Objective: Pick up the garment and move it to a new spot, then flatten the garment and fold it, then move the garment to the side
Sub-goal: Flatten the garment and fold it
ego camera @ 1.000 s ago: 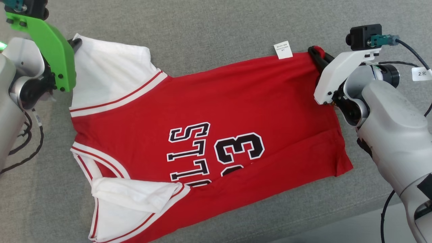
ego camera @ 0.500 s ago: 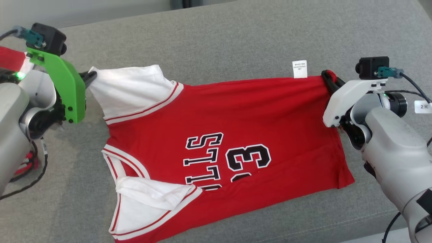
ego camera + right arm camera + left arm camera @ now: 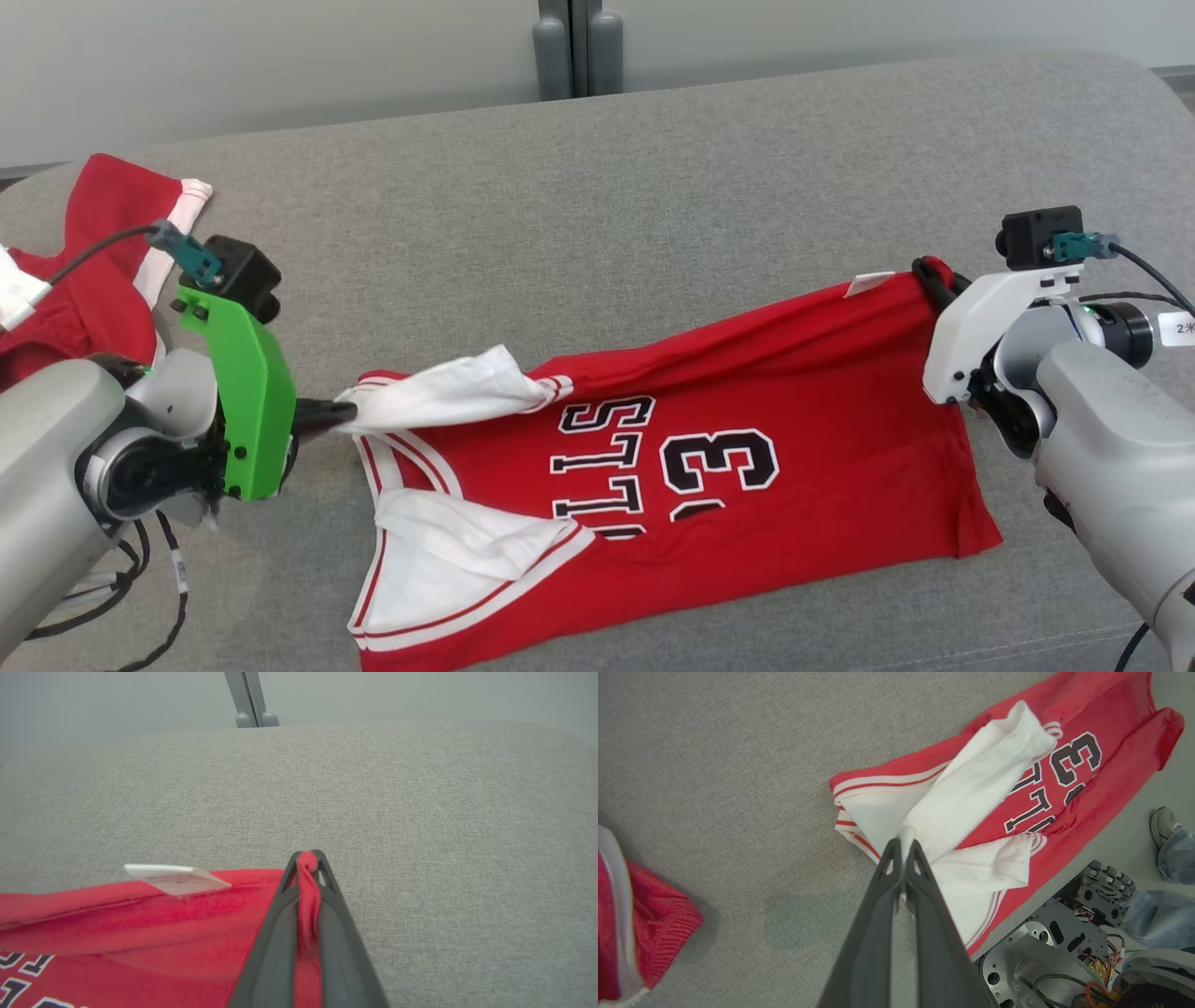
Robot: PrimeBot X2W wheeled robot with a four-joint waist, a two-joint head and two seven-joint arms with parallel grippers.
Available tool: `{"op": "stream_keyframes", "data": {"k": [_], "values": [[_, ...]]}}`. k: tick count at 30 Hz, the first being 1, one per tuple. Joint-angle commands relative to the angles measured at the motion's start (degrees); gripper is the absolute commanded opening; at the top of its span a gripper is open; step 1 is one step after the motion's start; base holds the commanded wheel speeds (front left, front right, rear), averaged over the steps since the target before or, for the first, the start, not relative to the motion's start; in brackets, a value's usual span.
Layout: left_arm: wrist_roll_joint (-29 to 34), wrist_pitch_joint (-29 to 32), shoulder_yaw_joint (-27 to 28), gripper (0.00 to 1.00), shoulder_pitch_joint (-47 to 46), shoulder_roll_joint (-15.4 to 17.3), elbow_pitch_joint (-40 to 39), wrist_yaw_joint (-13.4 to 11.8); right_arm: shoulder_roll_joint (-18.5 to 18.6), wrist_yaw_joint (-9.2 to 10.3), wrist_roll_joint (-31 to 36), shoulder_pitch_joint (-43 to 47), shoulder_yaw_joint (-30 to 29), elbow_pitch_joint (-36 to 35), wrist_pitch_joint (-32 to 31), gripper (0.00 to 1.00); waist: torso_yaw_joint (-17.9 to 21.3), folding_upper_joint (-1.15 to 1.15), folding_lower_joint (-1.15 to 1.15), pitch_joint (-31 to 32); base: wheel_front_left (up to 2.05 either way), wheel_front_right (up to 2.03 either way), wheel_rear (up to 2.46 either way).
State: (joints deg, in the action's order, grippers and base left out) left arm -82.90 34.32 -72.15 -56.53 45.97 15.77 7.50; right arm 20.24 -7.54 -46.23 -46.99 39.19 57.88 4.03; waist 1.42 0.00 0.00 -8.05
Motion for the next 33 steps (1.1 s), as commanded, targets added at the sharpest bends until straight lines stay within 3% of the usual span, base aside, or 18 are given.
{"op": "stream_keyframes", "data": {"k": [1,11,24,26,27,28,29,33], "values": [[-1.2,1.0,0.0,0.00,1.4,0.5,-1.5,0.0,0.7,0.10,-0.4,0.6,0.6,0.1,-0.4,0.00,-0.5,0.00,0.00,0.4,0.00,0.00,0.00],[-3.6,5.5,-0.7,0.00,5.9,0.2,-5.3,-0.4,3.1,0.10,-1.4,0.0,5.9,0.8,-4.8,0.00,-0.3,0.00,0.00,-0.2,0.00,0.00,0.00],[-4.5,8.0,-1.0,0.00,11.8,-2.2,-3.3,-0.4,6.1,0.10,-7.1,2.4,13.9,-2.7,-11.3,0.03,0.4,0.00,0.00,0.5,0.00,0.00,0.00],[-4.7,8.7,-1.0,0.00,12.4,-2.3,-2.8,-0.6,6.3,0.10,-8.4,2.8,14.7,-2.9,-12.3,0.38,0.5,0.00,0.00,0.9,0.00,0.00,0.00],[-4.9,9.1,-1.0,0.00,12.8,-2.3,-2.5,-0.8,6.3,0.10,-8.9,3.2,15.2,-2.9,-13.0,0.78,0.5,0.00,0.00,1.1,0.00,0.00,0.00],[-4.9,9.2,-1.0,0.28,13.1,-2.4,-2.4,-0.8,6.4,0.10,-9.3,3.5,15.6,-3.0,-13.5,1.00,0.5,0.00,0.00,1.3,0.00,0.00,0.00],[-5.0,9.2,-1.0,1.00,13.3,-2.5,-2.1,-0.9,6.5,0.10,-9.9,3.6,16.0,-3.2,-13.8,1.00,0.5,0.00,0.00,1.4,0.00,0.00,0.00],[-4.5,8.9,-0.9,1.00,13.9,-2.8,-1.2,-1.3,7.0,0.10,-12.1,3.9,16.9,-4.3,-13.9,1.00,0.4,0.00,0.00,2.1,0.00,0.00,0.00]]}}
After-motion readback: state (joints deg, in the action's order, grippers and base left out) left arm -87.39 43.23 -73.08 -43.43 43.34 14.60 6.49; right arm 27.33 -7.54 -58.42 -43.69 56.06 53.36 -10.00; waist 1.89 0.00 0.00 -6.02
